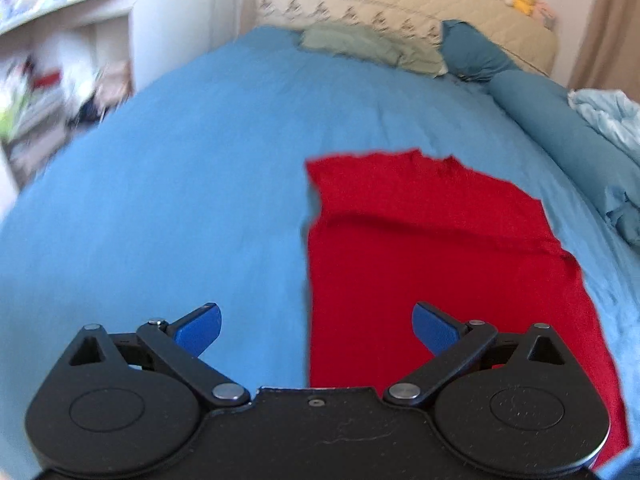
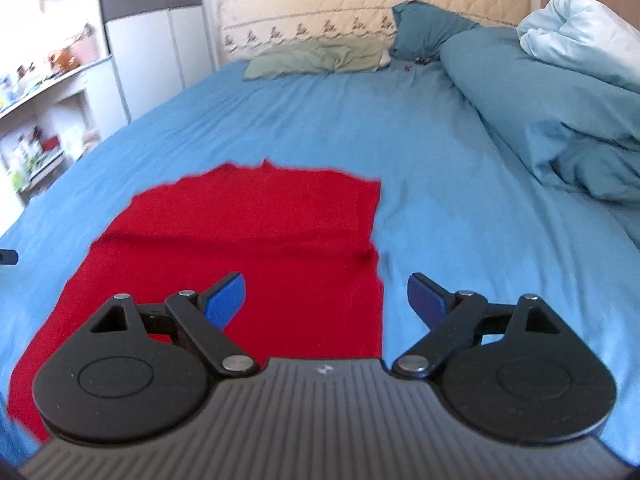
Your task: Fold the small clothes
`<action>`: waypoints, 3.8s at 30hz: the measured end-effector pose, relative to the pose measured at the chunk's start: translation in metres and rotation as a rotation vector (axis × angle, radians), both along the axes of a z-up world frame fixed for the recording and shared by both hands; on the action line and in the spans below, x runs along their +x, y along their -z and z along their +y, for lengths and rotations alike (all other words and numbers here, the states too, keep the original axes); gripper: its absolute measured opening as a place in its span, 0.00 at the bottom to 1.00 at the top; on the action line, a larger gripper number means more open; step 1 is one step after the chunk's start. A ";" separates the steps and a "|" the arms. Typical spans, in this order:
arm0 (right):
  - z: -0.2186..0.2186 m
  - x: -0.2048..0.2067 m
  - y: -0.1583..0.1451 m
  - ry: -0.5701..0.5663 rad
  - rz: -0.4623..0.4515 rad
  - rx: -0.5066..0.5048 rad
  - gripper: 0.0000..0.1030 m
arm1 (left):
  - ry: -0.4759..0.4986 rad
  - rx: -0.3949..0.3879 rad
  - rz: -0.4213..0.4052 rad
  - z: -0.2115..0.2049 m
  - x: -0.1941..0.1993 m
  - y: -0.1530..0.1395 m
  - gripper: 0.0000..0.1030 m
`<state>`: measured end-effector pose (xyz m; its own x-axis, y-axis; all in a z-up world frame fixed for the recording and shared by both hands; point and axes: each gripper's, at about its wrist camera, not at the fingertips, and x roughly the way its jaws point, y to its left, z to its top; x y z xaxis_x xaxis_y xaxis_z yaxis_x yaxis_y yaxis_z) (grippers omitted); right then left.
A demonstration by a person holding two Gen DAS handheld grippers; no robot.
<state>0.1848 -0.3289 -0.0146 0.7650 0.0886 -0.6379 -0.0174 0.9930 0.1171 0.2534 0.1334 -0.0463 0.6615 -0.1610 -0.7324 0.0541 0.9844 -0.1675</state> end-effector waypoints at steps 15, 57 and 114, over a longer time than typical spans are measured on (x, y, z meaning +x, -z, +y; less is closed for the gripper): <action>0.026 -0.113 0.078 0.022 0.239 -0.029 0.87 | 0.057 0.023 0.169 -0.029 -0.106 0.069 0.66; -0.057 0.164 -0.043 0.164 -0.019 0.356 0.19 | -0.120 -0.079 -0.142 -0.076 0.173 -0.087 0.05; -0.034 0.142 0.119 0.227 0.079 0.272 0.96 | 0.187 0.109 -0.112 -0.187 0.145 0.055 1.00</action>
